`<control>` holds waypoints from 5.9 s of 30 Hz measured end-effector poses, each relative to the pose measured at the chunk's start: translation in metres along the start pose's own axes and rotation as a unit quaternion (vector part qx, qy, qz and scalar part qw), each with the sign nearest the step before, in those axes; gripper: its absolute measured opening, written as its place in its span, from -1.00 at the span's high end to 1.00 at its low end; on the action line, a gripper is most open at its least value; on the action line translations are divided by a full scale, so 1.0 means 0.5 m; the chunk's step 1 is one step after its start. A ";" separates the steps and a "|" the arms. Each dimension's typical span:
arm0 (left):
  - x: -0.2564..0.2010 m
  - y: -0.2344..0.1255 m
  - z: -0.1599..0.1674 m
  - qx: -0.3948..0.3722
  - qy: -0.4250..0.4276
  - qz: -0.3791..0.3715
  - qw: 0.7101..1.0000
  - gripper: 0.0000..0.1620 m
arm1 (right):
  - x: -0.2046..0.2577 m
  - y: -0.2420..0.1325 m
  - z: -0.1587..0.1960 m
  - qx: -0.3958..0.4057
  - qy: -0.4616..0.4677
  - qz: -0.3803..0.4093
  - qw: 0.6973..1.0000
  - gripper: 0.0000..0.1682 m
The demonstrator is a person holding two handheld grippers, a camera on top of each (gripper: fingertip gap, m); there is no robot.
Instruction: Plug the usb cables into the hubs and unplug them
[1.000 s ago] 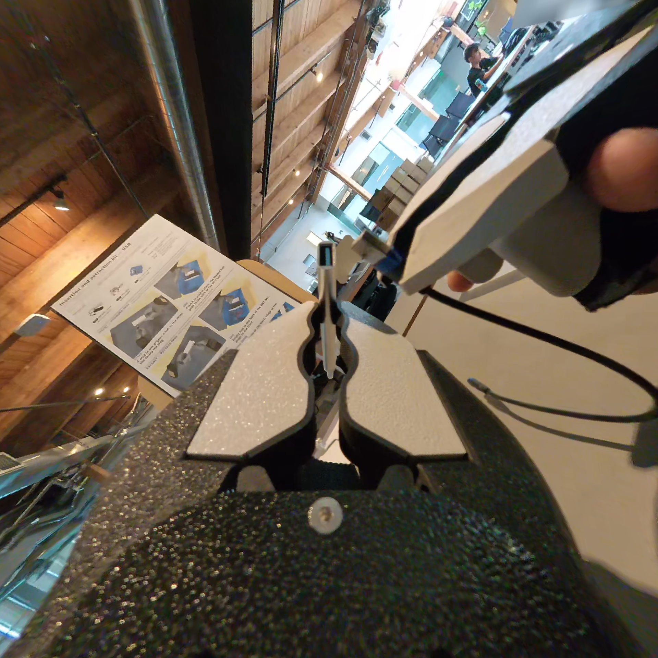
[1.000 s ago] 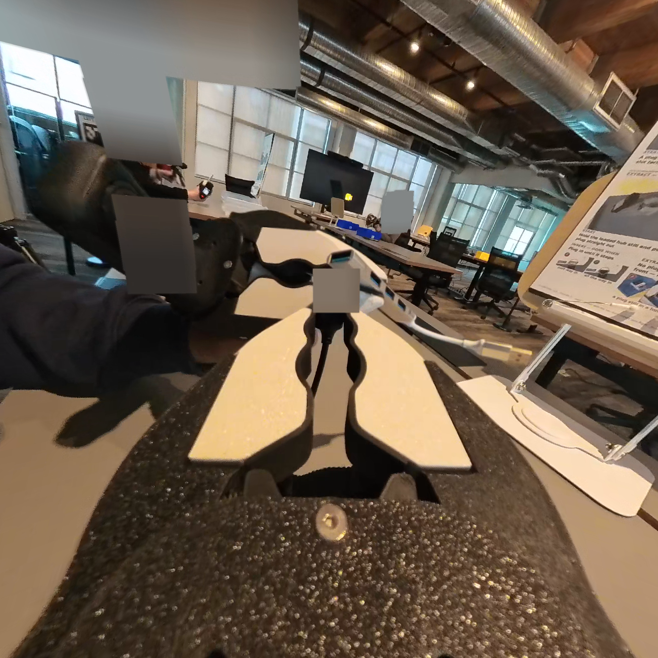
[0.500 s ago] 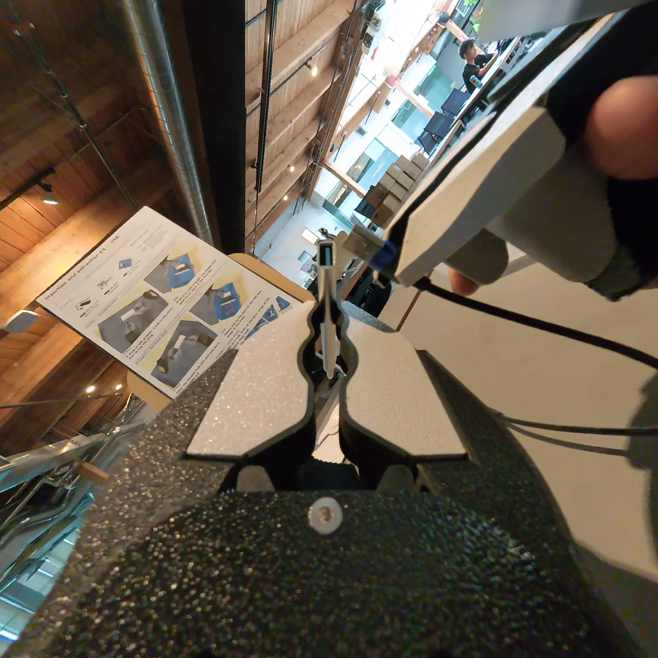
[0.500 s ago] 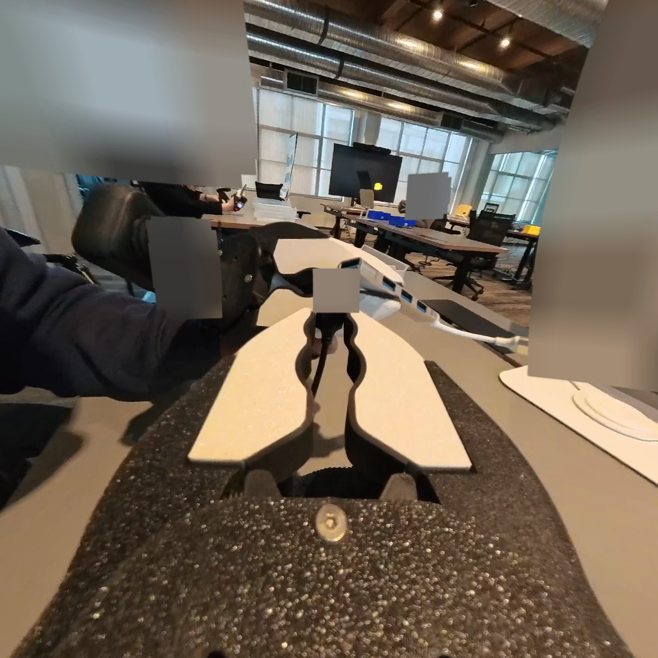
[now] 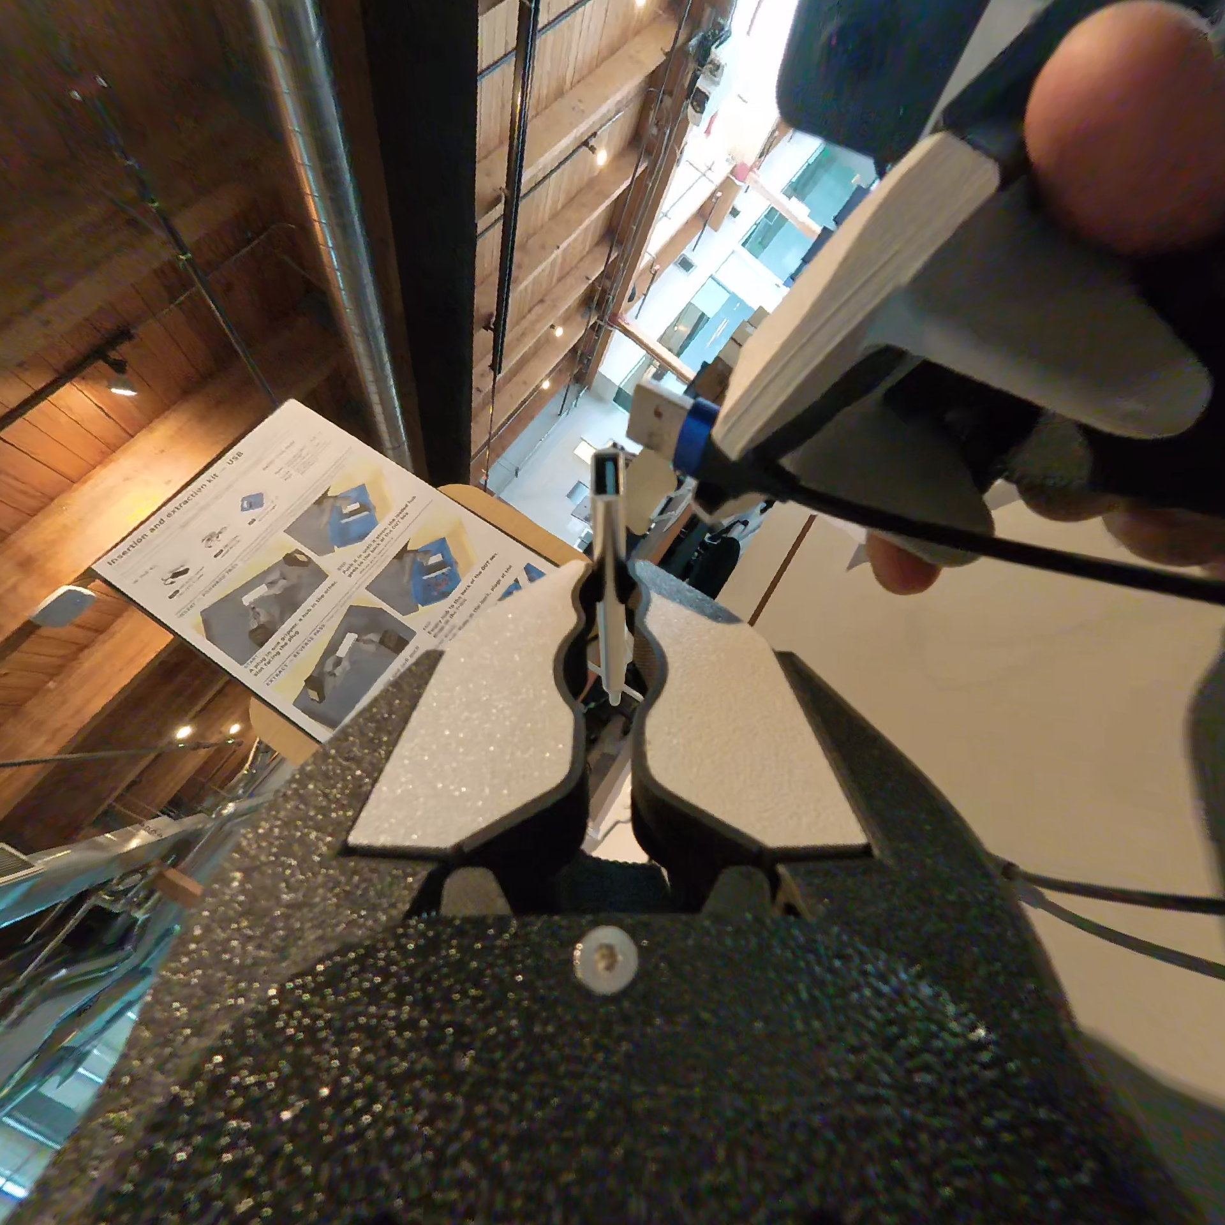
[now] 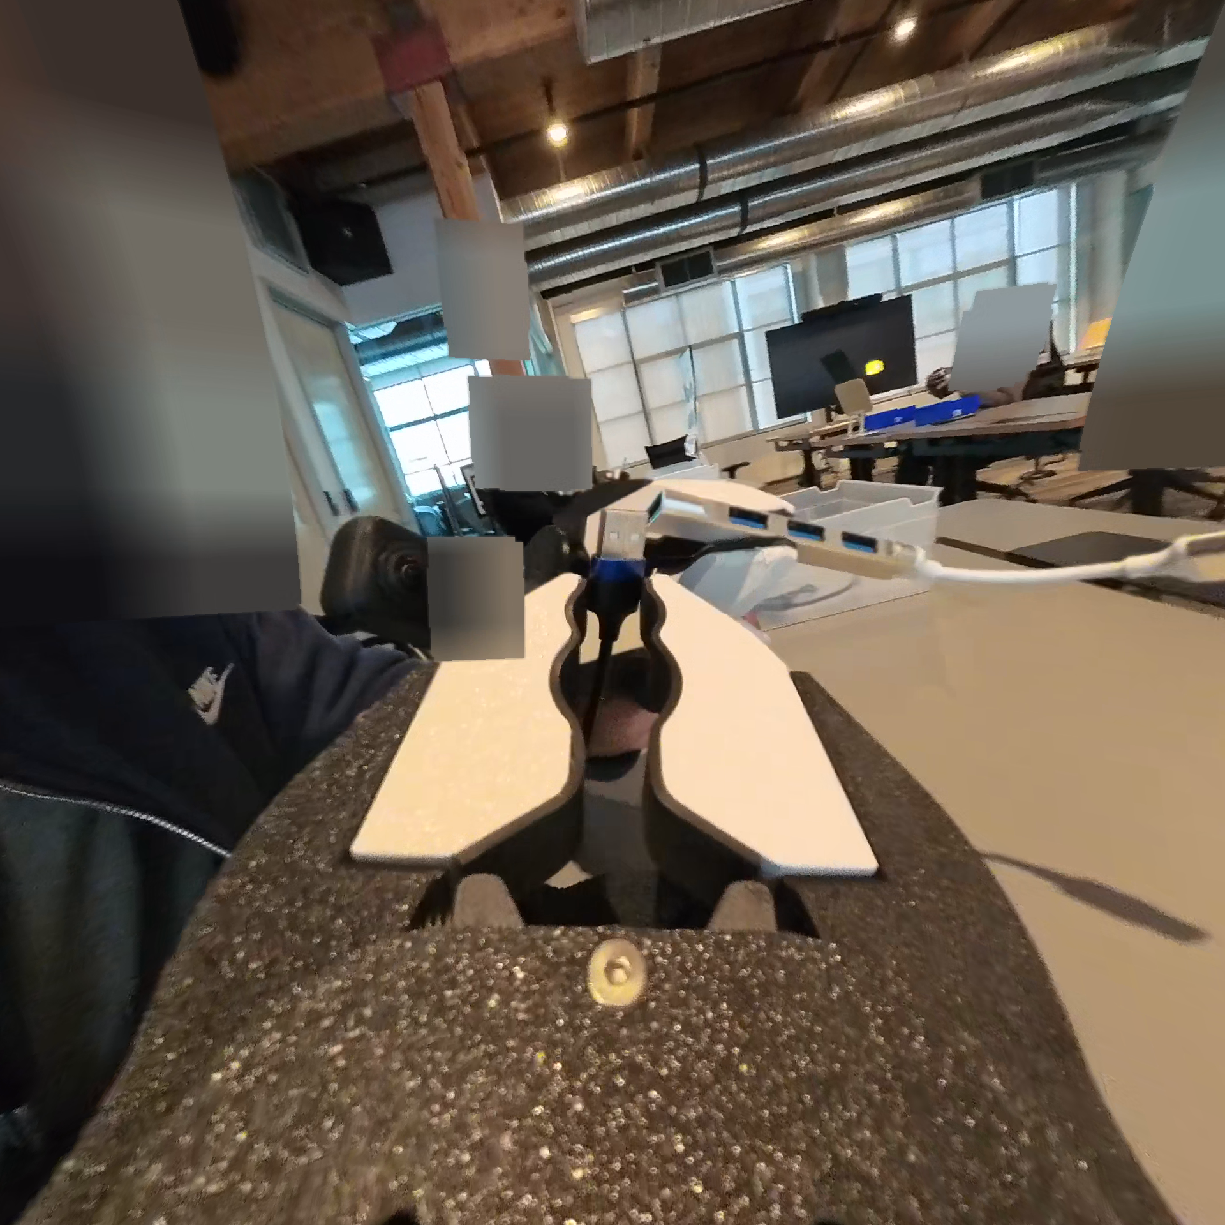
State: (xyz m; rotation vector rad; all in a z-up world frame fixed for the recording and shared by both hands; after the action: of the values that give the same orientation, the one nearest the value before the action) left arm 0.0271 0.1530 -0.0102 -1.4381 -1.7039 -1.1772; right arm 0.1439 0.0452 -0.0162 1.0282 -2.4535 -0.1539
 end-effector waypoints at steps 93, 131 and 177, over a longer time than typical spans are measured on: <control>-0.152 0.060 0.094 0.212 0.383 0.225 0.871 0.91 | -0.092 -0.010 0.069 0.373 -0.123 0.409 0.824 0.83; -0.209 0.068 0.069 0.279 0.416 0.257 0.827 0.92 | -0.112 -0.022 0.087 0.421 -0.076 0.421 0.800 0.85; -0.158 0.061 0.069 0.271 0.343 0.182 0.881 0.92 | -0.106 -0.045 0.040 0.352 -0.055 0.338 0.871 0.95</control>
State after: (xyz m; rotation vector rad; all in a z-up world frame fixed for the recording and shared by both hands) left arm 0.0775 0.1510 -0.0866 -0.7973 -1.0703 -0.7687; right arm 0.1814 0.0648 -0.0603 0.3193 -2.8697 0.9954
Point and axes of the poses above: each gripper's, where its closed fingertips meet, y out along the fingers, z out of its underside, x = y × z across the jaws, the point moved 10 cm from there along -y, back along the fingers, and after that the axes turned 9 degrees about y, right-handed, at the moved point
